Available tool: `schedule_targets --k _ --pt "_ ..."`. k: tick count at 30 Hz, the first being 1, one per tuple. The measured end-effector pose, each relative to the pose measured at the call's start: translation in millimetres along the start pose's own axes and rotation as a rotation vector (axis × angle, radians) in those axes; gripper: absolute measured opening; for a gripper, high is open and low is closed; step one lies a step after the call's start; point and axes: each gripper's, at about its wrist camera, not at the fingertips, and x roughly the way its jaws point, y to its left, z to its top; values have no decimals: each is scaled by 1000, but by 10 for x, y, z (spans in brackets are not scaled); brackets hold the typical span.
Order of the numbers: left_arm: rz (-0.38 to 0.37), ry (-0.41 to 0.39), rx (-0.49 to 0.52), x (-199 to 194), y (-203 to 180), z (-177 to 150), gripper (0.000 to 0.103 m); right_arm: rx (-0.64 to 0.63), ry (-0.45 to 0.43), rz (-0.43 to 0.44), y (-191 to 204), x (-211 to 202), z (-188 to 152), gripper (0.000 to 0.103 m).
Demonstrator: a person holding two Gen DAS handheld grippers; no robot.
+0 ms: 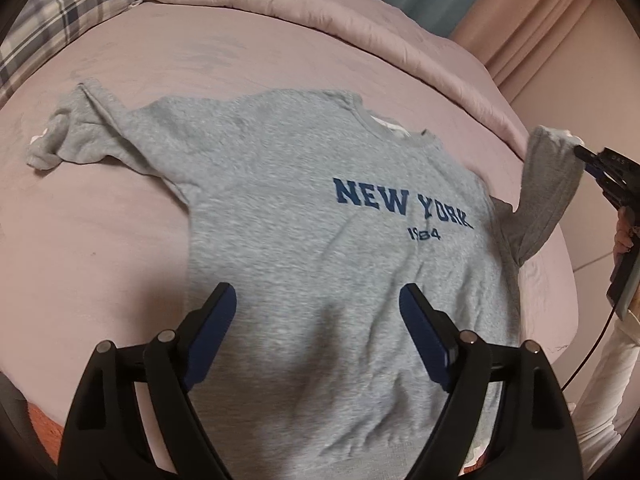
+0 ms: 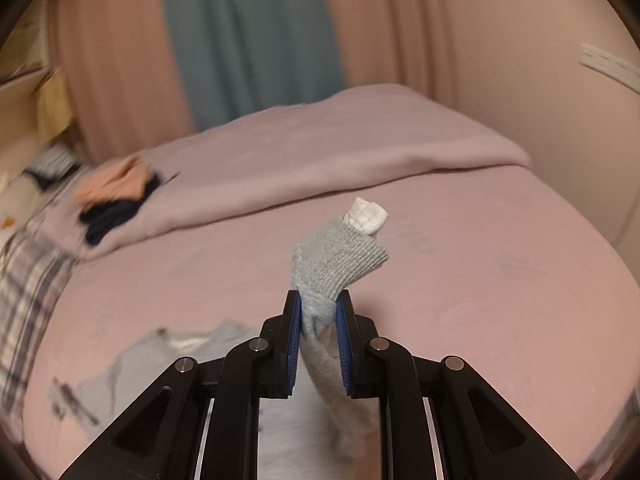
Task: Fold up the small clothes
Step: 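Lift the sleeve with the right tool and fold it across the chest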
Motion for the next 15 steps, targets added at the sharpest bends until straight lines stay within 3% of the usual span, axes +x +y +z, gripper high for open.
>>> schedule_targets --k 8,15 --pt "19 -12 -22 -31 118 20 84 -171 141 132 803 516 -272 17" --pt "24 -7 -33 1 179 34 85 -237 289 233 1374 772 -669 17"
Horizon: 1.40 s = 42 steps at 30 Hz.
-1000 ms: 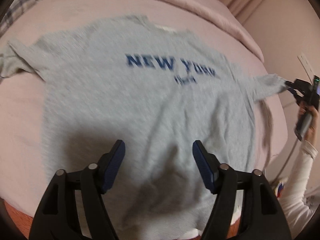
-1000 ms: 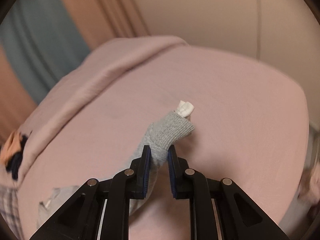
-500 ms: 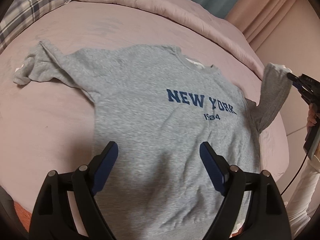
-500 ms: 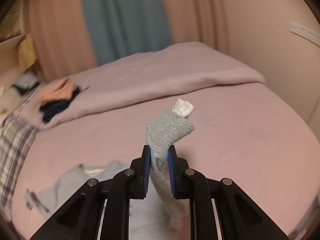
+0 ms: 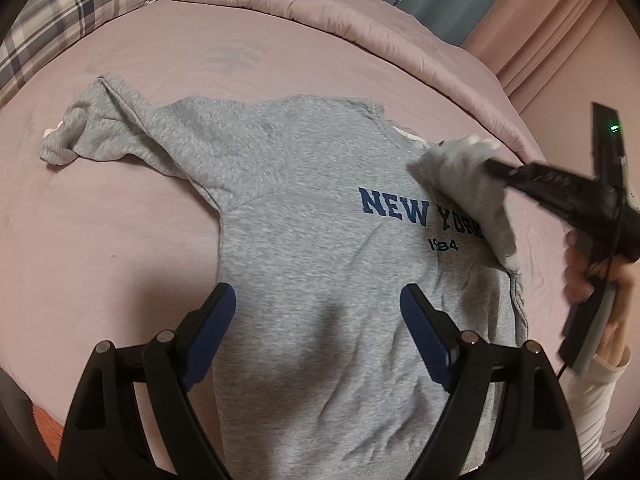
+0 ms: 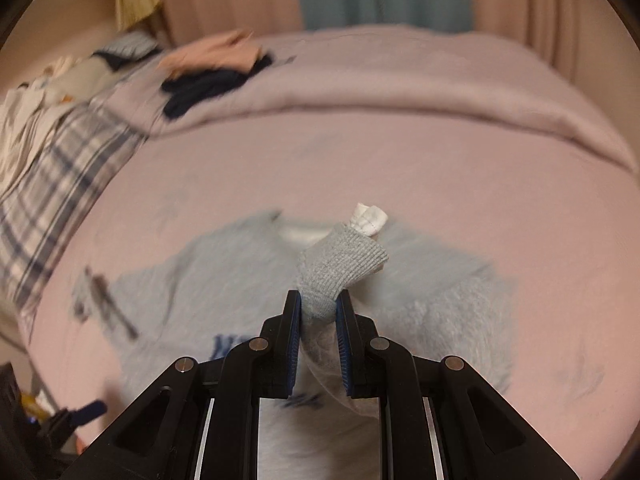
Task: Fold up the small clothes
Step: 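Lift the sleeve with the right tool and fold it across the chest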
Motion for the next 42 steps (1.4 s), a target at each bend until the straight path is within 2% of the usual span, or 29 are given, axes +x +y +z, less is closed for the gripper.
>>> schedule_targets --k 7,12,17,18,19,21,22,25,27,30,32,34,36,38,40,42 --pt "15 9 -9 58 53 20 86 -16 119 37 246 447 -289 17" --pt "15 20 -16 143 55 68 87 -16 179 76 301 594 -385 17" --pt "-5 13 3 192 -39 209 94 40 217 154 224 624 -418 21" --pt "-11 7 8 204 -63 250 96 48 213 165 199 578 -412 29" --pt "-22 -1 13 220 -97 304 97 57 190 173 155 478 -400 45" --pt "-40 -9 23 281 -166 404 98 77 134 178 72 319 -413 62" --pt "-46 -10 33 339 -214 464 98 90 102 175 5 216 -415 62" --pt "-53 8 62 587 -346 625 98 148 40 95 -297 -21 -437 62" --pt "-66 54 55 828 -417 728 98 203 15 25 -563 -93 -474 62" --pt "-103 121 29 1142 -492 837 95 298 21 -15 -898 -84 -547 62" --pt "-106 141 24 1290 -535 885 91 358 23 -41 -1113 -77 -615 62" --pt "-113 153 24 1411 -576 916 80 399 21 -60 -1294 -63 -660 62" --pt "-106 148 24 1491 -608 935 76 434 20 -62 -1412 -31 -669 62" --pt "-110 131 43 1475 -652 924 58 466 22 -54 -1504 34 -651 62" --pt "-155 152 47 1491 -699 903 33 487 28 -46 -1574 125 -607 62" --pt "-158 151 48 1481 -710 899 27 499 35 -35 -1627 203 -541 62"
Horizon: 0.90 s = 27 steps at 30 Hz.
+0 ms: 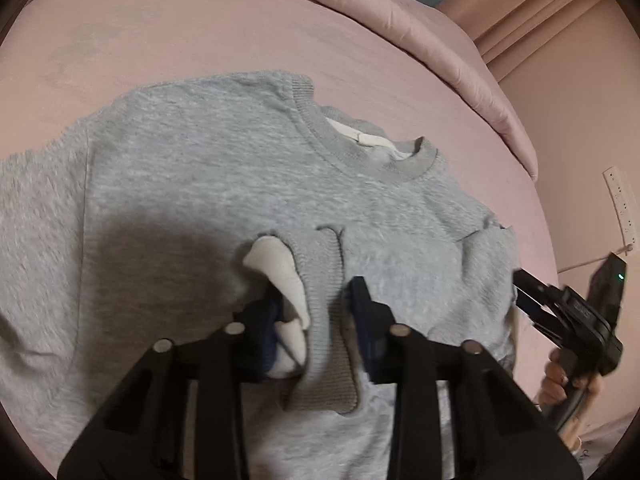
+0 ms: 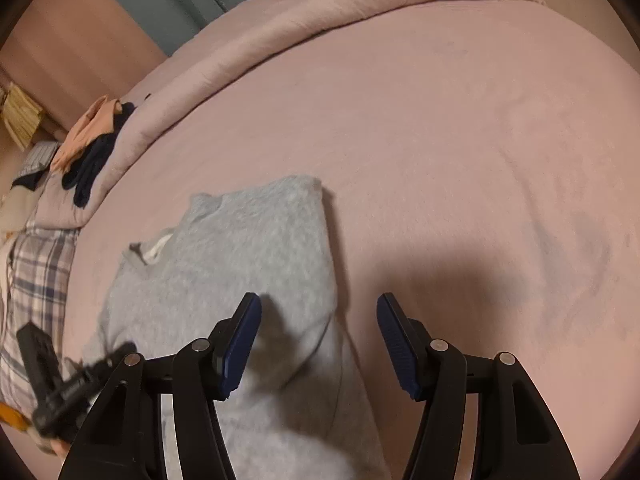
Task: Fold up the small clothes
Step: 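Lift the sleeve with the right tool and fold it across the chest, then lower the sleeve onto the chest and open the right tool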
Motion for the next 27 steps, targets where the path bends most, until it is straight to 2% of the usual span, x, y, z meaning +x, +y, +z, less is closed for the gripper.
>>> schedule_targets --k 3,8,11,17,19,22,27 --pt "-4 -47 40 -187 -87 -19 22 8 19 9 -74 80 72 62" --pt "33 -135 66 -499 -103 49 21 -30 3 6 30 98 126 62" --pt "93 -144 75 -507 -19 59 21 -28 11 20 62 159 163 62" --pt "163 -81 77 -245 164 49 25 -72 39 6 167 310 167 51" --pt "209 -63 82 -131 205 26 30 -73 52 -12 160 375 167 42" --pt "210 -67 68 -88 241 18 31 -72 55 -30 133 408 171 36" --pt "206 -56 56 -58 274 43 34 -71 60 -40 95 419 172 34"
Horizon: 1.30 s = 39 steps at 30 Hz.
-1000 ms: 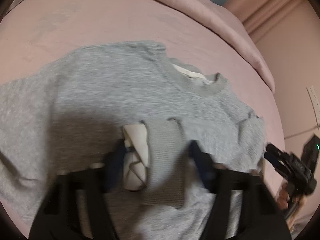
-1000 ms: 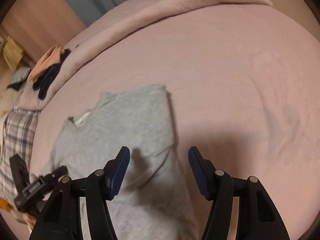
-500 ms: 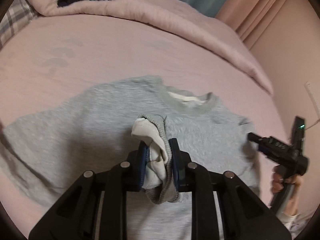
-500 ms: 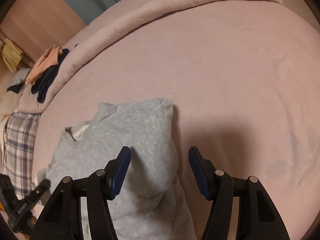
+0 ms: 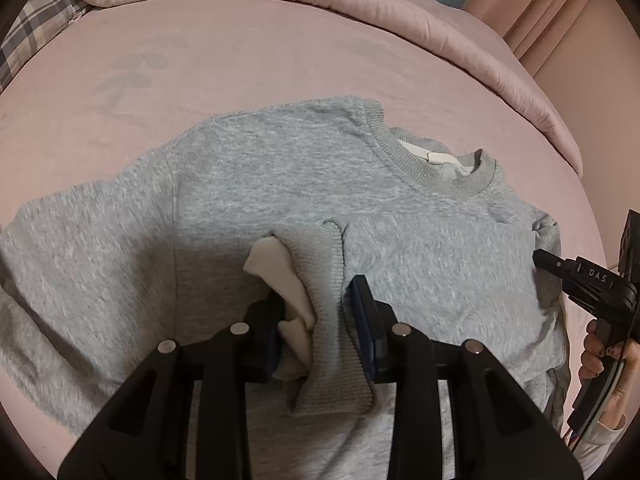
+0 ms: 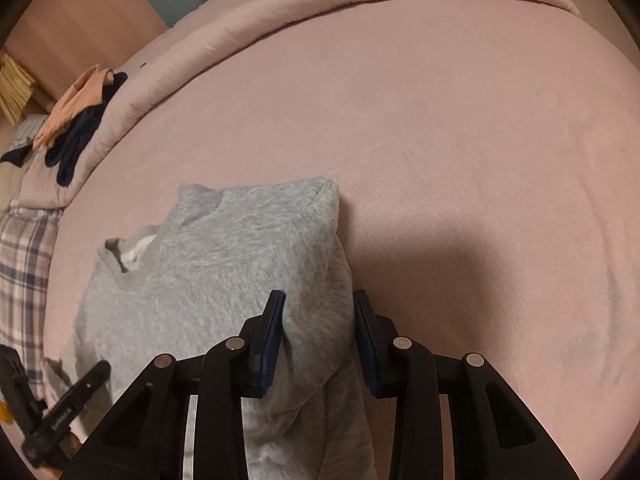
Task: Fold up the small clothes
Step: 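Lower the sleeve onto the chest and open the right tool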
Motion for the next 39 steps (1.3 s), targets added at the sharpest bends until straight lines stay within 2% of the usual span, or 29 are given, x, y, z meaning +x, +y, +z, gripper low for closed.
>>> schedule_targets --k 18,24,28,32,34,36,39 --pt "-42 -16 -66 -57 86 -82 36 -75 -33 -121 116 12 -58 34" --pt "-81 5 -118 -143 154 -158 40 -96 -44 -158 163 27 -73 34" --pt "-78 39 -172 -308 166 -278 47 -99 -46 -168 169 11 -74 34" --pt "-1 23 -122 -556 99 -425 53 -92 -50 -175 201 -53 -114 35" --pt "21 -13 -104 -729 96 -506 66 -84 -50 -168 191 -142 -163 47" --pt "35 -49 -94 -872 95 -557 71 -90 -64 -152 210 -252 -213 58" --pt "50 -104 -82 -1112 98 -631 80 -125 -109 -124 258 -521 -338 61"
